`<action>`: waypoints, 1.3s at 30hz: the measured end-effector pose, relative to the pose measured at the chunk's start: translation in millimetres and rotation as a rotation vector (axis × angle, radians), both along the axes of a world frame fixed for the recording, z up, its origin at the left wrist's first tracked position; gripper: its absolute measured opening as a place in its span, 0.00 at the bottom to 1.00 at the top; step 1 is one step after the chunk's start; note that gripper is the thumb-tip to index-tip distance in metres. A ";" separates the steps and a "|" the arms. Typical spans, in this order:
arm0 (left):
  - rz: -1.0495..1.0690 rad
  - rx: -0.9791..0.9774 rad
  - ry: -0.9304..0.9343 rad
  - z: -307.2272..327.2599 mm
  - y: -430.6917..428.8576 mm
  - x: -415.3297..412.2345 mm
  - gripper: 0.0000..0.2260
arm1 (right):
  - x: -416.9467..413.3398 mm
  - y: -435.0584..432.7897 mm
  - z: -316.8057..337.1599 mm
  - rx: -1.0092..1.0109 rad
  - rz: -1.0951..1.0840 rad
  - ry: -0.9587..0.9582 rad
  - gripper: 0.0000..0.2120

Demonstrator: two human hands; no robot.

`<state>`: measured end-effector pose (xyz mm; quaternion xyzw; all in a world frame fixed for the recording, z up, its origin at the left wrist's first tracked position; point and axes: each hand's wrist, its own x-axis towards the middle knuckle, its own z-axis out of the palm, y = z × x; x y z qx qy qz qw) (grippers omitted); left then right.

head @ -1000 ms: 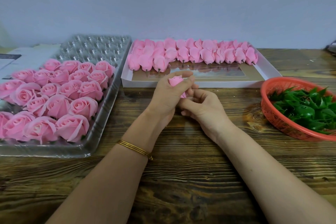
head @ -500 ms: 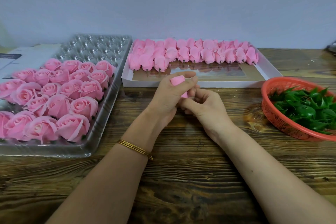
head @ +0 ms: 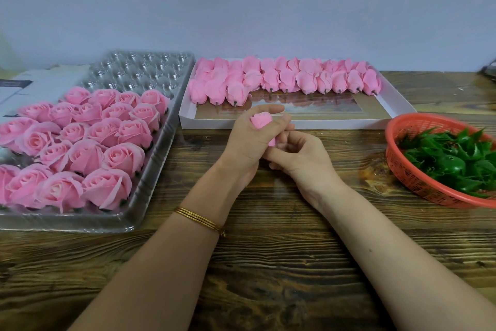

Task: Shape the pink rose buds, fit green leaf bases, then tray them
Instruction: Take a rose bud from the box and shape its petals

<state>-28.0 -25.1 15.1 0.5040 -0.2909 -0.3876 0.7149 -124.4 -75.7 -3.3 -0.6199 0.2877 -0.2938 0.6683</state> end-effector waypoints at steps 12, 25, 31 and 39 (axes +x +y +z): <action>-0.016 0.028 -0.075 -1.0 1.6 2.3 0.07 | -2.6 -3.4 9.9 0.230 0.157 -0.099 0.10; 0.165 0.134 -0.731 -9.5 3.0 0.9 0.10 | -4.5 -10.0 15.8 0.395 -0.080 -0.133 0.06; 0.130 0.105 -0.799 -12.8 2.8 -3.4 0.11 | -3.8 -7.3 15.2 0.328 0.005 -0.171 0.06; 0.114 0.108 -0.828 -11.6 3.3 -4.1 0.13 | -2.5 -9.2 12.5 0.350 -0.013 -0.175 0.09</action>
